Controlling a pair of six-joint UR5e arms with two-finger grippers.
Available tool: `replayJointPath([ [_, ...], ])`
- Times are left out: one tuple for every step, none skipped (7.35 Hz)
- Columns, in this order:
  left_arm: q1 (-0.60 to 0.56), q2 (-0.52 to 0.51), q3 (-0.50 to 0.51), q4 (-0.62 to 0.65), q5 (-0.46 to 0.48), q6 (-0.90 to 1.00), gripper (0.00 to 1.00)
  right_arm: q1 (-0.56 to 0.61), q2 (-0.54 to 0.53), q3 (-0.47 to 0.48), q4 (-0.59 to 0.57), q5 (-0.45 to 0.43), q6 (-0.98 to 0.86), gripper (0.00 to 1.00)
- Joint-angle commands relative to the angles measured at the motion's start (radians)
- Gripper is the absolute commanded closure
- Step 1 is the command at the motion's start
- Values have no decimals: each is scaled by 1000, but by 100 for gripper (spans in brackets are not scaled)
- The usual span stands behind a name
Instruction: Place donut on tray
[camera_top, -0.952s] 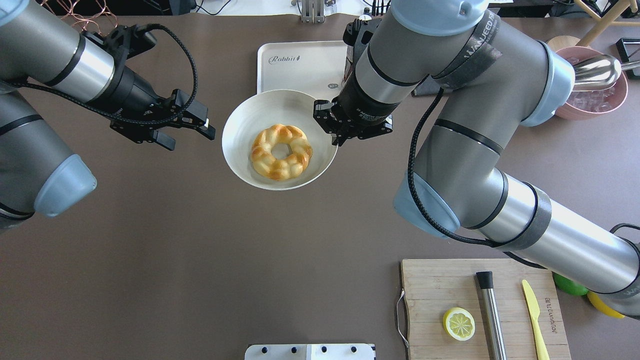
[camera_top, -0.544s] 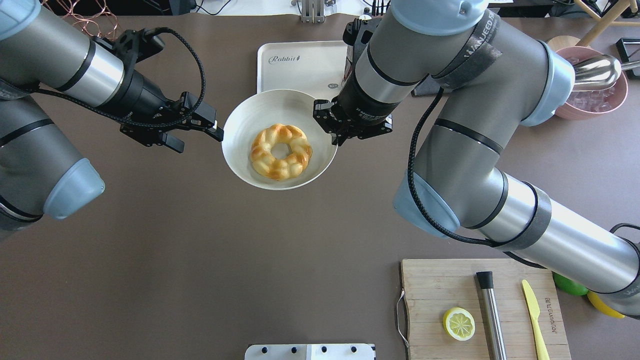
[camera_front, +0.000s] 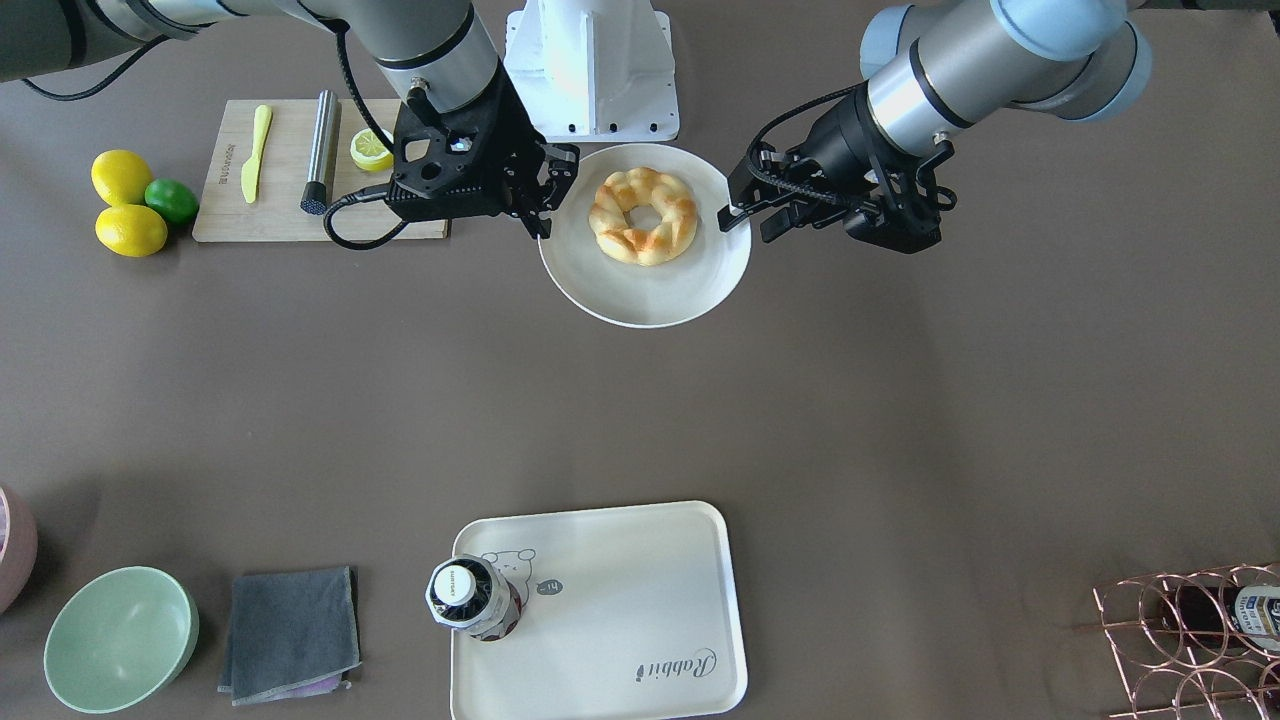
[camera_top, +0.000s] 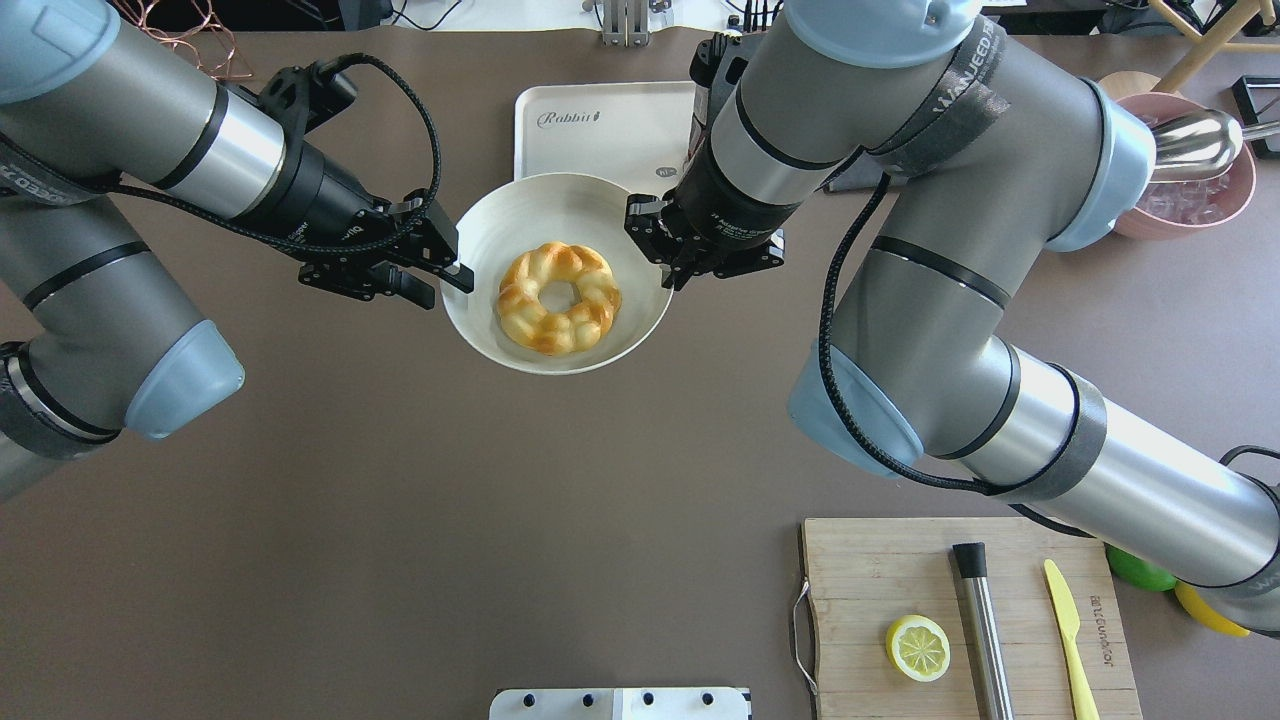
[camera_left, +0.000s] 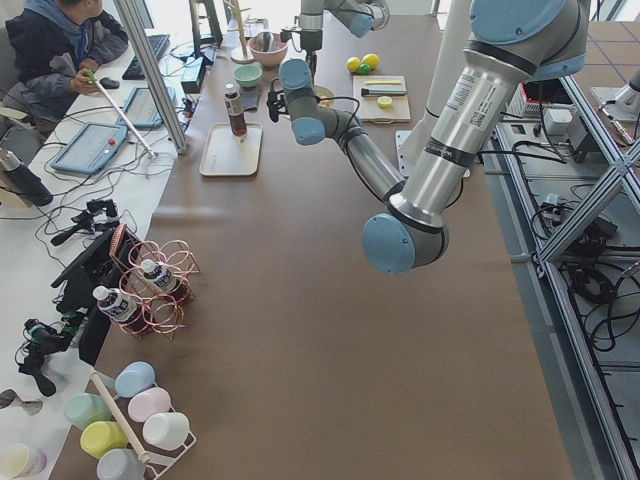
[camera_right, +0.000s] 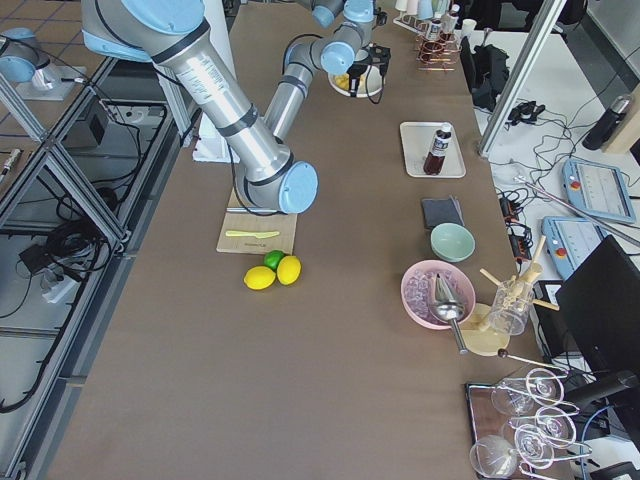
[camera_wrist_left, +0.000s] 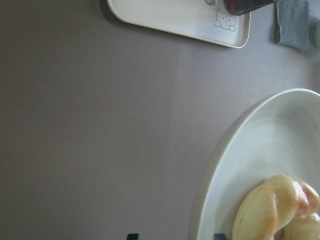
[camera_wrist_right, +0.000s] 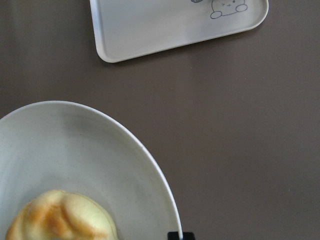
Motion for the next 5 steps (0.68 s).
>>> replayJointPath([
  [0,-7,0,-1,0,-15,57,-2,-2,20,0,0,14,100],
  [0,-9,-1,-1,0,-16,57,-7,-4,21,0,-2,25,100],
  [0,-9,-4,-1,0,-22,69,-7,-7,21,0,-3,28,100],
  [0,-12,-6,-1,0,-35,95,-7,-7,21,0,-3,28,100],
  [0,-12,-9,-1,0,-33,100,-10,-2,21,0,-3,60,87],
])
